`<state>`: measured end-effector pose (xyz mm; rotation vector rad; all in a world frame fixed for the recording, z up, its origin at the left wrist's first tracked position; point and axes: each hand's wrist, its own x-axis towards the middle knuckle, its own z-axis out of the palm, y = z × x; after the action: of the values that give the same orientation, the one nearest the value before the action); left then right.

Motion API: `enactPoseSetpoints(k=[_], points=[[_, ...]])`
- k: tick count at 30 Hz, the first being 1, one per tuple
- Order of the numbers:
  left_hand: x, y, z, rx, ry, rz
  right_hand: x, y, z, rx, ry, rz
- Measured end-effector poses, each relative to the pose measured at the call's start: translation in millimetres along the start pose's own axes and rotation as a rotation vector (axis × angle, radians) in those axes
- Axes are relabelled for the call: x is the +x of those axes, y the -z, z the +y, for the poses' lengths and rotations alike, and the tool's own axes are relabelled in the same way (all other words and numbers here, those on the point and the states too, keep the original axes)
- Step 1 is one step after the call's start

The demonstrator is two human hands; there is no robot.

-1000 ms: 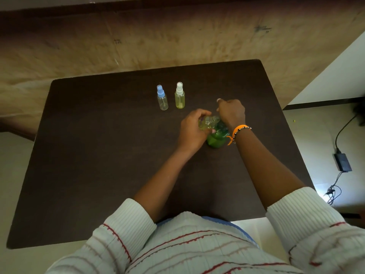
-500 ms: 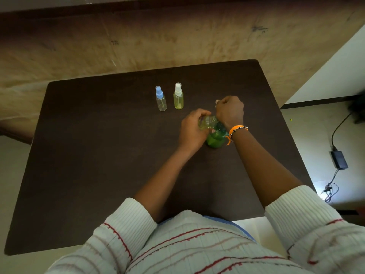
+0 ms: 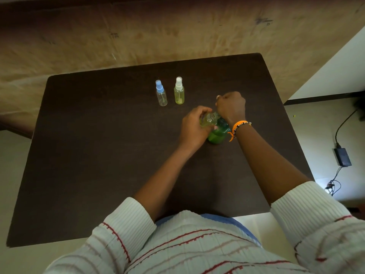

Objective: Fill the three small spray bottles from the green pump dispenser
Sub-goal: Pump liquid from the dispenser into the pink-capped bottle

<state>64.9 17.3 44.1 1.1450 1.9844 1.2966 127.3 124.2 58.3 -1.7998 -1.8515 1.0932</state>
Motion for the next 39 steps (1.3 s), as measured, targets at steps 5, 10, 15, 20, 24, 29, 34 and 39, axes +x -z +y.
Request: enactPoseSetpoints(k=[5, 10, 15, 20, 24, 29, 34, 39], points=[[-1.8, 2.5, 0.0, 0.001, 0.012, 0.005, -1.2, 2.7, -1.6, 0.023, -0.011, -0.009], [-0.6, 3.1, 1.1, -0.012, 0.016, 0.001, -1.9, 1.5, -2.0, 0.005, -0.001, 0.005], [1.2, 2.1, 2.0, 0.004, 0.009, -0.008, -2.8, -0.6, -0.7, 0.014, 0.013, 0.04], [2.1, 3.3, 2.8, 0.008, 0.015, -0.003, 0.7, 5.4, -5.6, 0.059, -0.074, -0.098], [1.0, 2.5, 4.2, -0.005, 0.017, 0.006, 0.8, 5.9, -4.8, 0.058, -0.071, -0.083], [-0.1, 0.4, -1.2, 0.01, 0.015, 0.017, -2.1, -0.8, -1.8, 0.058, 0.006, 0.067], [-0.6, 0.8, 0.5, 0.022, 0.003, 0.003, -2.2, 0.2, 0.4, 0.081, 0.001, 0.056], [-0.4, 1.0, -0.9, 0.027, -0.008, 0.008, -2.3, 2.2, 0.8, 0.074, -0.011, 0.048]])
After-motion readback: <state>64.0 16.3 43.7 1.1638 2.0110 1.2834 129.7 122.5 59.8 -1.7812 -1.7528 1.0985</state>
